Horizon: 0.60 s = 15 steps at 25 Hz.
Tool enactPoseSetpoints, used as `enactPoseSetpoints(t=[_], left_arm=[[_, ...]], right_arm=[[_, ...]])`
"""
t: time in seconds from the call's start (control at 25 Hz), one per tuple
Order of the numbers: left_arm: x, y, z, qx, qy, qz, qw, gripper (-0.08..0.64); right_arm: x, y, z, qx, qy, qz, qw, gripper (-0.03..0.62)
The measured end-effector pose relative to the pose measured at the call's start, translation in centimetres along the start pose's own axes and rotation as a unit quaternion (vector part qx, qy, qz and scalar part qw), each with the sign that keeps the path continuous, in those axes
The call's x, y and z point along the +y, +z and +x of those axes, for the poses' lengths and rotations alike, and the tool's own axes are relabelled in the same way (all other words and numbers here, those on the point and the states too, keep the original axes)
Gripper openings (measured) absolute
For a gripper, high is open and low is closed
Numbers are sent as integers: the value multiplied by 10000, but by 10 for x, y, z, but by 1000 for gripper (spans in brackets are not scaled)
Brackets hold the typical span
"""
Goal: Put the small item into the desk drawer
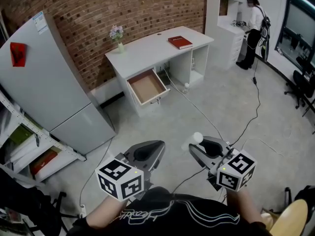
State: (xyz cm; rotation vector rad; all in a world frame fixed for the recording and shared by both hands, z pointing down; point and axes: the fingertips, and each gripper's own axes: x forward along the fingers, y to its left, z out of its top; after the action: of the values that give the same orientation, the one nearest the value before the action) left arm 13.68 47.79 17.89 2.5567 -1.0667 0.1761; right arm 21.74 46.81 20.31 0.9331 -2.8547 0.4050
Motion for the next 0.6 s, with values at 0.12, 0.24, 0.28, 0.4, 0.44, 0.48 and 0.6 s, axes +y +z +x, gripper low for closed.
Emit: enactPoseSetpoints(t=[0.12, 0.24, 0.28, 0.4, 0.44, 0.48, 0.6], left_arm=[[4, -1, 6, 13, 5, -41, 10000, 25], [12, -4, 15, 65, -27, -72, 9999, 25], [15, -6, 19, 84, -46, -90, 9999, 25], [29, -9, 29, 110, -78, -149, 9998, 25], [34, -10, 34, 106, -83, -166, 9998, 25], [38, -10, 38, 98, -89, -185, 9997, 25], [55, -8, 53, 85, -105, -253, 9996, 25]], right_arm=[[-9, -5, 1, 80, -116, 34, 9999, 129], [-21, -10, 6, 93, -164, 104, 9998, 130], [-24, -11, 9, 105, -163, 120, 9997, 129], [-36, -16, 19, 146, -215, 137, 9996, 130], [-41, -17, 23, 154, -234, 147, 9995, 129], [-47, -18, 27, 164, -243, 161, 9994, 130], [-62, -19, 40, 226, -236, 168, 9993, 129]])
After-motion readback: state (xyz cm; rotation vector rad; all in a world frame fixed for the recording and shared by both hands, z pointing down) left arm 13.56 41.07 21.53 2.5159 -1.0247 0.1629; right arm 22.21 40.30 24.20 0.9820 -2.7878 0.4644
